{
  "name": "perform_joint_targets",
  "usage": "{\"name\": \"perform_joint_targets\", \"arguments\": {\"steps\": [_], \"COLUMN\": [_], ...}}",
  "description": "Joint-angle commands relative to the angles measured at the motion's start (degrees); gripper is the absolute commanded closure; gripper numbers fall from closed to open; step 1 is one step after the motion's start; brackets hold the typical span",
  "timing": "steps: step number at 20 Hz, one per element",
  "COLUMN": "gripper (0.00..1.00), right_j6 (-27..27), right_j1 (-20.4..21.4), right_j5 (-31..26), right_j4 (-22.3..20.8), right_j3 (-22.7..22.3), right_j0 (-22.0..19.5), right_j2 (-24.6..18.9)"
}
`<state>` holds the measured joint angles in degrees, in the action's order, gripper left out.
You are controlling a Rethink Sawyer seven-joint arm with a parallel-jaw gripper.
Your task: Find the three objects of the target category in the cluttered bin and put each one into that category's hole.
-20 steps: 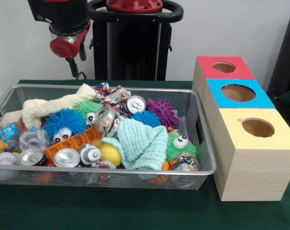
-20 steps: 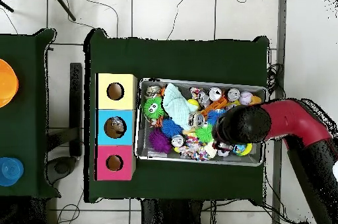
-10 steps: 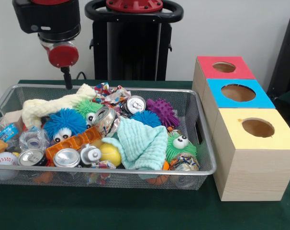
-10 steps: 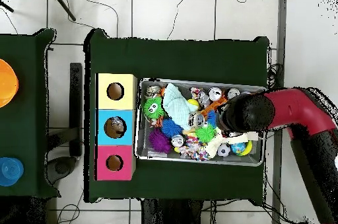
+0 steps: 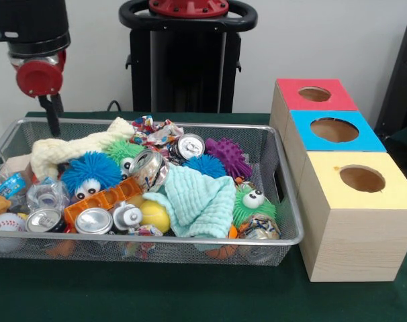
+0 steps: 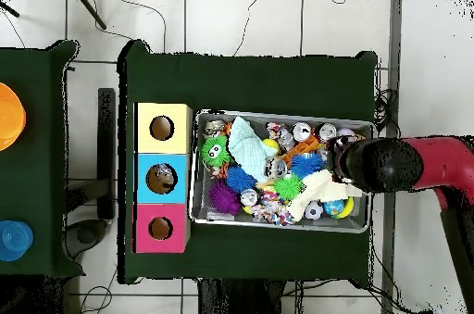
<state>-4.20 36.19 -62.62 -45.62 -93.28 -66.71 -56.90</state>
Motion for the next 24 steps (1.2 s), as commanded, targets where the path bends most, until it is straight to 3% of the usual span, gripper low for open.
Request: {"name": "perform_joint_targets", "arguments": {"steps": [1, 13, 24], "gripper": [0.0, 0.0, 0.0], "right_j6": [11.7, 4.5, 5.4], "right_j1": [-3.4, -6.2, -4.5], "right_j5": [-0.5, 6.5, 8.7], "right_j4": [-0.2, -0.3, 0.8], "right_j3": [5.3, 2.7, 1.9], "right_j0": [-0.3, 0.3, 0.5], "right_j2": [1.0, 0.7, -0.3]}}
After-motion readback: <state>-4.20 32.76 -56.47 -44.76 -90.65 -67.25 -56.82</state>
